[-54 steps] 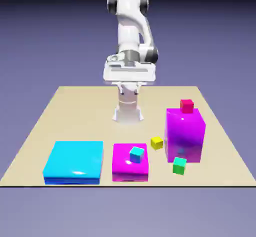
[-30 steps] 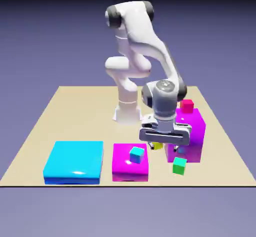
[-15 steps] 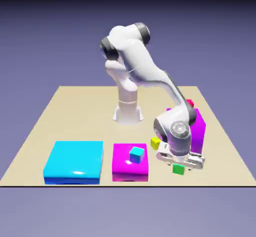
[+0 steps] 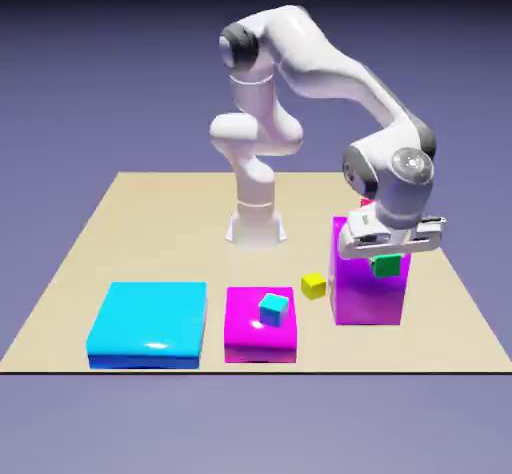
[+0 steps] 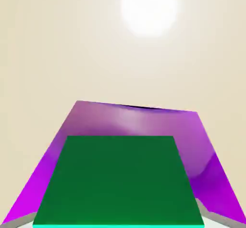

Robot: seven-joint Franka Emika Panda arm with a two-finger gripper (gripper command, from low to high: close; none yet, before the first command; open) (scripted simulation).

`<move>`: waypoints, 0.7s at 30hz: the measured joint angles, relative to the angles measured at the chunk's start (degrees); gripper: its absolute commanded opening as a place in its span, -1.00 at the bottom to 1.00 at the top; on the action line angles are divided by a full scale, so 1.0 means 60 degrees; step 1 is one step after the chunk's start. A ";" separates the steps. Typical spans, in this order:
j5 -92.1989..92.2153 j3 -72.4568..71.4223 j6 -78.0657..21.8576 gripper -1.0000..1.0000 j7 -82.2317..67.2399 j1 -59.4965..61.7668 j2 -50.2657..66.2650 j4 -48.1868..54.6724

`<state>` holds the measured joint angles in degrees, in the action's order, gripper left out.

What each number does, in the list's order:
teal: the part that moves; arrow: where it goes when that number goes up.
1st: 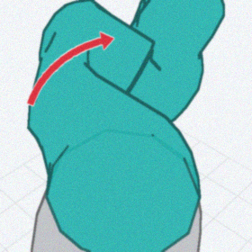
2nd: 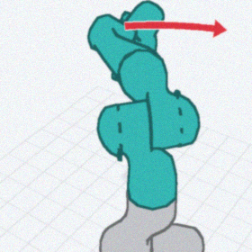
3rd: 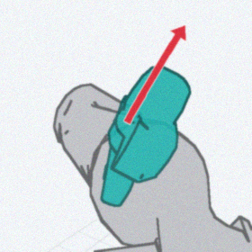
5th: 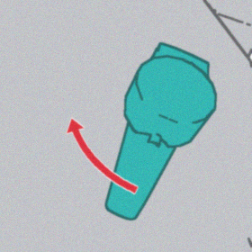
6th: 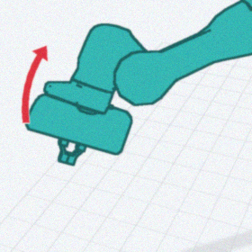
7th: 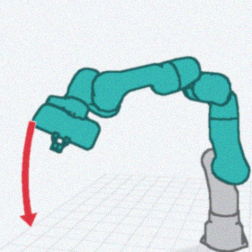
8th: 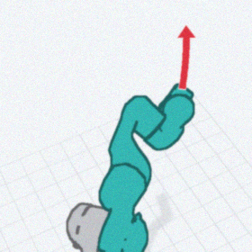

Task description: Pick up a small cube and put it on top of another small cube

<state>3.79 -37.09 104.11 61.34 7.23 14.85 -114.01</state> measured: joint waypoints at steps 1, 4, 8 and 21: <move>0.0004 0.0136 -0.0232 -1.00 -0.0386 -0.0300 -0.0346 -0.0092; 0.0016 0.0545 -0.0927 -1.00 -0.1545 -0.1247 -0.1386 -0.0367; 0.0032 0.1089 -0.1854 -1.00 -0.3090 -0.2463 -0.2768 -0.0734; -0.0389 0.1731 -0.0745 1.00 -0.4166 -0.4203 -0.4227 -0.3112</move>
<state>1.46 -26.71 99.64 36.35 -17.99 -10.51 -132.68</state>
